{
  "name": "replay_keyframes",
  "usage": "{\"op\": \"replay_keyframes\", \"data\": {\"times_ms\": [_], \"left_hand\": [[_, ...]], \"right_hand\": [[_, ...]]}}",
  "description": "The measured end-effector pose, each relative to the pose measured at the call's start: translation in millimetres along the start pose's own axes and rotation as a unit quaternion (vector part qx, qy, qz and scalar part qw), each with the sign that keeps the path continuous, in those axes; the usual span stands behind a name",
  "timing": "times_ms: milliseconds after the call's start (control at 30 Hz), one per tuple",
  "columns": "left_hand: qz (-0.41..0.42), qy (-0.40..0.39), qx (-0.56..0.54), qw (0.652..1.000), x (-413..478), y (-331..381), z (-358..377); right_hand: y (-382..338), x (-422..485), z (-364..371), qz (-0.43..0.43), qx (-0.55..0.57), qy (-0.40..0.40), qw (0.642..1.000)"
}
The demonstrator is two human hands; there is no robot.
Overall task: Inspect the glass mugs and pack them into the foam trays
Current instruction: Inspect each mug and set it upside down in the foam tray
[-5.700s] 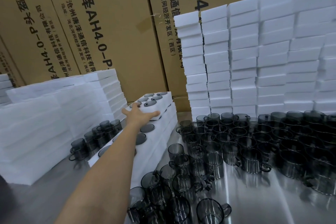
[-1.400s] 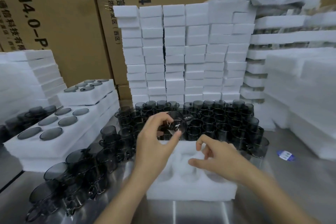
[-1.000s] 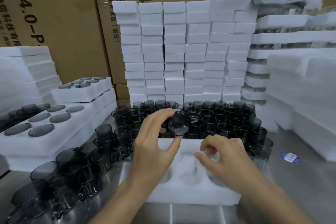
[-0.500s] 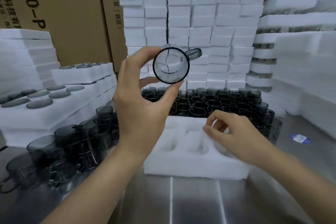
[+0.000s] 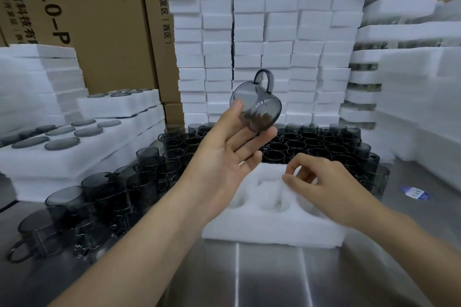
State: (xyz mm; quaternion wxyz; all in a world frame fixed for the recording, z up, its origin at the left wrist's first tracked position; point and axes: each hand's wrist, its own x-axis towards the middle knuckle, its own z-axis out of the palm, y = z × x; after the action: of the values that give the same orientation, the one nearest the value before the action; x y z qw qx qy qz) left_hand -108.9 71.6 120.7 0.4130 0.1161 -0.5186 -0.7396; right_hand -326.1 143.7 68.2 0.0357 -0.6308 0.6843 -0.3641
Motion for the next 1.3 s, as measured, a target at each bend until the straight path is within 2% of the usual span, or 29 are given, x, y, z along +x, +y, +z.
{"op": "replay_keyframes", "data": {"times_ms": [100, 333, 767, 1300], "left_hand": [[-0.042, -0.001, -0.006, 0.999, 1.0, -2.1, -0.7], [-0.071, -0.01, -0.009, 0.997, 2.6, -8.0, -2.6], [-0.088, -0.023, -0.09, 0.992, 1.0, -7.2, -2.6], [-0.092, -0.026, -0.102, 0.99, 1.3, -6.2, -2.7]], "right_hand": [[0.6, 0.0, -0.1, -0.001, 0.0, 0.0, 1.0], [3.1, 0.6, 1.3, -0.004, 0.003, 0.003, 1.0], [4.5, 1.5, 1.8, -0.007, 0.003, -0.007, 1.0], [3.8, 2.2, 2.0, 0.0, -0.01, -0.013, 1.0]]}}
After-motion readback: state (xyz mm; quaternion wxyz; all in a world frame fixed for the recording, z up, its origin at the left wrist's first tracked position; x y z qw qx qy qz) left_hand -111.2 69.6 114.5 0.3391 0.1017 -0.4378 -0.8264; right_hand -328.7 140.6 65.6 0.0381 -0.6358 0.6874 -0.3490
